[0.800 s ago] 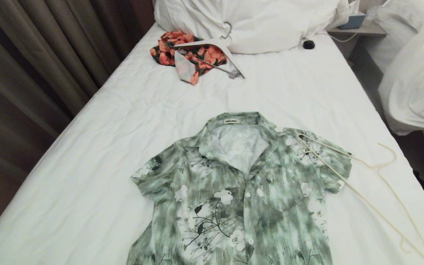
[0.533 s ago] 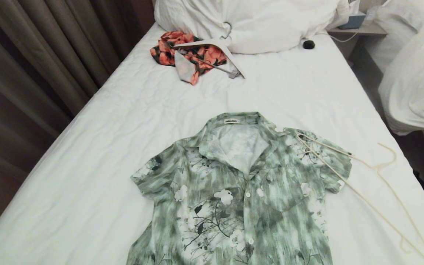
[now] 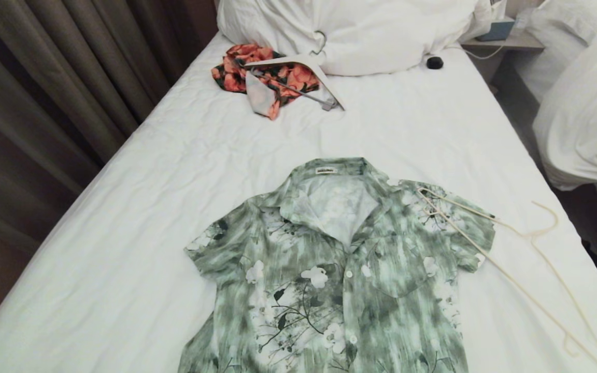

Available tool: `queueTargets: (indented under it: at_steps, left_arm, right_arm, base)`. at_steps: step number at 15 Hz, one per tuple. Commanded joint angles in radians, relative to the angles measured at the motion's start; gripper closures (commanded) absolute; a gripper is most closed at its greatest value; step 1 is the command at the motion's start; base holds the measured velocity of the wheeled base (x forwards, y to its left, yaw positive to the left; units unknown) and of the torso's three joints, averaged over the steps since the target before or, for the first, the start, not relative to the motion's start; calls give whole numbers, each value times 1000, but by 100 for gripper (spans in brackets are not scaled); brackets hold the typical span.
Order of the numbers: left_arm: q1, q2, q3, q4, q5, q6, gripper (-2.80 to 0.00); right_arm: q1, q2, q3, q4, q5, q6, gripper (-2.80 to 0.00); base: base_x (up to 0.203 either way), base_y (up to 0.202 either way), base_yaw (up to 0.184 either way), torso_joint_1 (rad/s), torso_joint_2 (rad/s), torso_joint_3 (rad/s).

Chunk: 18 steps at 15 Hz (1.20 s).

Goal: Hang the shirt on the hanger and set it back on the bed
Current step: Lift the shirt and hanger

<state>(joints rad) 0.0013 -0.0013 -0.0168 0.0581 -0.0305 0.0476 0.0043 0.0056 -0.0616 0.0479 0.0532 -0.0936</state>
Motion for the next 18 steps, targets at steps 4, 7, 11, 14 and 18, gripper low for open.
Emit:
queueTargets:
  at_steps: [4,7,11,14,18]
  left_arm:
    - [0,0,0,0,0,0,0]
    - [0,0,0,0,0,0,0]
    - [0,0,0,0,0,0,0]
    - [0,0,0,0,0,0,0]
    - [0,0,0,0,0,0,0]
  right_arm:
    - [2,229,-132,-4,40,42,0]
    - [3,530,-252,-6,58,208,0]
    - [-68,989,-402,-10,96,378,0]
    - [-202,1277,-492,28,166,347,0]
    - [-525,1489,-617,102,375,163,0]
  base:
    - [0,0,0,0,0,0]
    - [0,0,0,0,0,0]
    - [0,0,0,0,0,0]
    - [0,0,0,0,0,0]
    - [0,0,0,0,0,0]
